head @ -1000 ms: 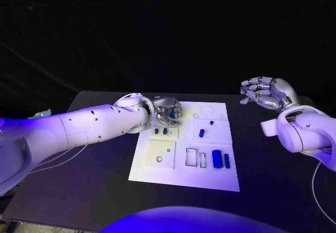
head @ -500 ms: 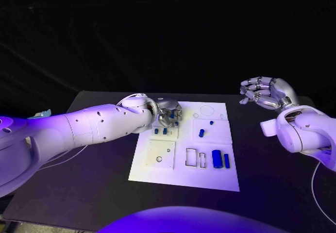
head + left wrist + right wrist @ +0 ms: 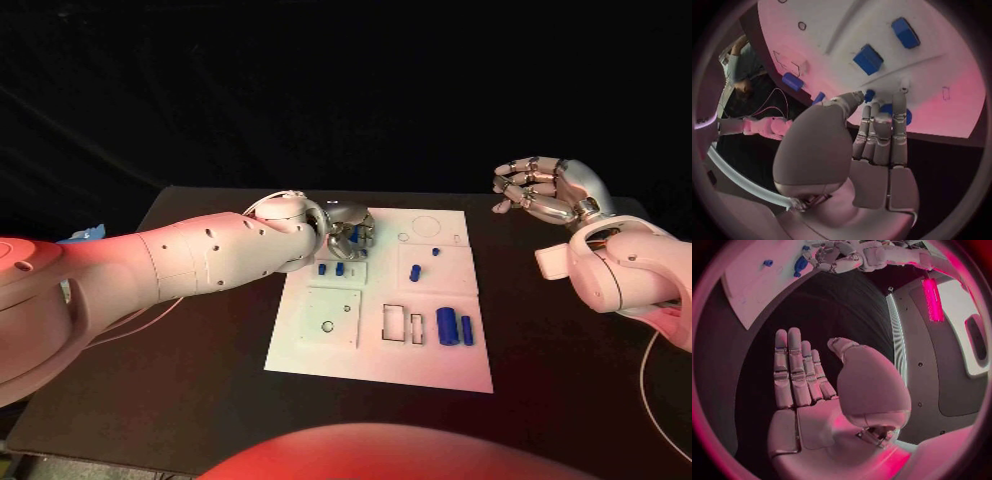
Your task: Assemble the parts on the task board
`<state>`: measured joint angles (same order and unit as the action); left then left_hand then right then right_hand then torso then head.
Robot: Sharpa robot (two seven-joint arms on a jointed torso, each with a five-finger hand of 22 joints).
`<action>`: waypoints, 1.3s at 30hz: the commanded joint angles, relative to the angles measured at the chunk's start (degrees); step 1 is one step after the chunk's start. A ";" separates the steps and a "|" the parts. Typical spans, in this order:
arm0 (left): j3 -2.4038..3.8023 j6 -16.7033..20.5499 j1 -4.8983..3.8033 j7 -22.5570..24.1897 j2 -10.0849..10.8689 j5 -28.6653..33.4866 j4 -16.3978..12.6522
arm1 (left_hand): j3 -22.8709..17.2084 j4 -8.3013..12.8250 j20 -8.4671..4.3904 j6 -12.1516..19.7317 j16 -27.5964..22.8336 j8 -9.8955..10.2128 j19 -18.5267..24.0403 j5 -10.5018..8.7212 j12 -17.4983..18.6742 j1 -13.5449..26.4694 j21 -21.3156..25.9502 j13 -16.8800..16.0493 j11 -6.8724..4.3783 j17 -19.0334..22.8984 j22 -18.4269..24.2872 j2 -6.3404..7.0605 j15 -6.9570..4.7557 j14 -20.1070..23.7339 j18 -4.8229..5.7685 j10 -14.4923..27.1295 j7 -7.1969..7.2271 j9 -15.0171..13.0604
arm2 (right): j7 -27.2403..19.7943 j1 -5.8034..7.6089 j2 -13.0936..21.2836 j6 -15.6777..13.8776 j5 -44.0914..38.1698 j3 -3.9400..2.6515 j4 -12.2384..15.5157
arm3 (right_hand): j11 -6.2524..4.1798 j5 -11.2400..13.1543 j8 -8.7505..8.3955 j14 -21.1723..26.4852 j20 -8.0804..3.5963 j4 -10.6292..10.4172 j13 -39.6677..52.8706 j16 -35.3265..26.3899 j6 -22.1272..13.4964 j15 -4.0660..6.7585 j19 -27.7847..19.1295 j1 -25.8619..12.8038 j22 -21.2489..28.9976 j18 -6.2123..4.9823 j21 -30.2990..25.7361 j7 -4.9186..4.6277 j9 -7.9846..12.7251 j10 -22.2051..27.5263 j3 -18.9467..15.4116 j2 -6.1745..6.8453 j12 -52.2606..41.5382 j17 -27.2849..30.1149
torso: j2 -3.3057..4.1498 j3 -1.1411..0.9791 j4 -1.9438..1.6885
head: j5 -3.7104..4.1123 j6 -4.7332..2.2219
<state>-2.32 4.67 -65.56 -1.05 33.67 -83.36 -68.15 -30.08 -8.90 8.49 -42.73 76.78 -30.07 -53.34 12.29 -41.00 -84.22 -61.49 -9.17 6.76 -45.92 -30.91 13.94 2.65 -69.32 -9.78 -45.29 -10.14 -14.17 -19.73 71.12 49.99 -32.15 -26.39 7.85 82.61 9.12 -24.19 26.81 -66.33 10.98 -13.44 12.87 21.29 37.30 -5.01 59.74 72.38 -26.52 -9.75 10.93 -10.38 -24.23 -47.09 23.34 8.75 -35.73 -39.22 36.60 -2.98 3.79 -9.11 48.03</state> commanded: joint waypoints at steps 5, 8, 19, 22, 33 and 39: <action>0.02 -2.12 0.00 -0.98 -0.69 -0.58 0.51 | -0.90 0.31 -0.45 -1.12 0.93 0.45 -0.11 -0.19 0.43 -0.52 -0.90 0.38 -0.11 -1.03 -0.48 -0.50 -0.07 -1.17 -0.83 -1.10 0.06 0.34 | -0.59 -0.04 -0.08 0.58 -0.11 -0.01 0.01 | -0.01 -0.21 0.35 -0.46 0.03 0.30 -0.06 -0.11 -0.50 0.04 0.47 0.02 0.05 -0.59 -0.33 -3.01 0.06 0.25 -0.05 -0.71 -0.17 -0.05 | 0.00 0.05 -0.01 | -0.02 0.08; 0.02 -2.50 0.01 -1.11 -0.88 -0.58 0.73 | -1.09 0.44 -0.48 -1.36 1.23 0.50 -0.12 -0.20 0.45 -0.50 -1.14 0.48 -0.15 -1.41 -0.63 -0.57 -0.10 -1.47 -0.84 -1.35 0.08 0.43 | -0.60 -0.04 -0.10 0.58 -0.11 -0.01 -0.01 | -0.01 -0.21 0.35 -0.46 0.03 0.30 -0.06 -0.11 -0.50 0.04 0.47 0.02 0.05 -0.59 -0.33 -3.01 0.06 0.25 -0.05 -0.71 -0.17 -0.05 | -0.02 0.04 0.01 | -0.03 0.12; -0.14 -3.85 0.03 -1.25 -1.34 -0.57 1.16 | -1.66 0.93 -0.58 -2.35 2.18 0.61 -0.09 -0.24 0.56 -0.32 -1.96 0.83 -0.34 -2.52 -1.12 -0.77 -0.25 -2.41 -0.85 -2.25 0.24 0.74 | -0.64 -0.06 -0.14 0.61 -0.10 -0.01 -0.01 | -0.01 -0.24 0.39 -0.49 0.02 0.33 -0.18 -0.20 -0.50 0.04 0.50 0.02 0.12 -0.58 -0.35 -3.01 0.10 0.26 -0.03 -0.75 -0.26 -0.14 | -0.03 0.05 -0.03 | 0.04 0.21; -0.18 -4.08 0.03 -1.38 -1.41 -0.57 1.25 | -1.87 1.13 -0.64 -2.72 2.50 0.62 -0.10 -0.25 0.59 -0.33 -2.22 0.93 -0.43 -2.95 -1.27 -0.92 -0.32 -2.76 -0.86 -2.60 0.31 0.81 | -0.64 -0.06 -0.14 0.60 -0.10 -0.01 0.00 | -0.01 -0.24 0.39 -0.49 0.02 0.33 -0.18 -0.20 -0.50 0.04 0.50 0.02 0.12 -0.58 -0.35 -3.01 0.10 0.26 -0.03 -0.75 -0.26 -0.14 | 0.00 0.04 -0.03 | 0.09 0.20; -0.28 -2.74 0.05 -1.17 -1.75 -0.42 1.80 | -4.46 3.27 -1.72 -6.61 5.01 1.40 -0.73 -0.31 1.94 -0.38 -4.94 1.85 -1.81 -7.61 -2.76 -2.45 -1.64 -6.63 -0.88 -7.24 1.39 1.11 | -0.69 -0.10 -0.23 0.64 -0.07 -0.01 -0.05 | -0.01 -0.26 0.42 -0.51 0.02 0.33 -0.25 -0.24 -0.49 0.05 0.52 0.01 0.16 -0.58 -0.36 -3.01 0.13 0.26 -0.02 -0.79 -0.31 -0.19 | 0.02 0.03 0.00 | 0.07 0.34; -0.29 -0.95 0.06 -0.52 -1.83 0.08 1.86 | -5.37 3.91 -2.11 -8.40 5.40 2.05 -1.16 -0.31 3.65 0.37 -5.77 2.40 -2.23 -8.38 -3.45 -3.10 -2.04 -7.59 -0.81 -9.35 1.78 1.00 | -0.72 -0.17 -0.29 0.65 -0.04 -0.01 -0.08 | -0.01 -0.26 0.42 -0.51 0.02 0.33 -0.25 -0.24 -0.49 0.05 0.52 0.01 0.16 -0.58 -0.36 -3.01 0.13 0.26 -0.02 -0.79 -0.31 -0.19 | -0.05 0.06 0.00 | 0.05 0.32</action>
<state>-2.54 2.60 -65.58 -2.16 32.07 -83.53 -66.29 -35.28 -4.95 6.54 -50.77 82.00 -28.25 -54.46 12.16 -37.50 -83.96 -67.11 -6.80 4.50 -54.26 -34.28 11.14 0.60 -76.44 -9.77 -54.32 -8.33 -12.99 -19.82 71.00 49.76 -32.12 -26.36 7.86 82.56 9.12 -24.18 27.03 -66.32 10.98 -13.44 12.67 21.29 37.30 -5.01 59.74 72.38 -26.45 -9.75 10.93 -10.38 -24.19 -47.09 23.34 8.75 -35.73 -39.36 36.61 -2.93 3.78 -9.03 48.38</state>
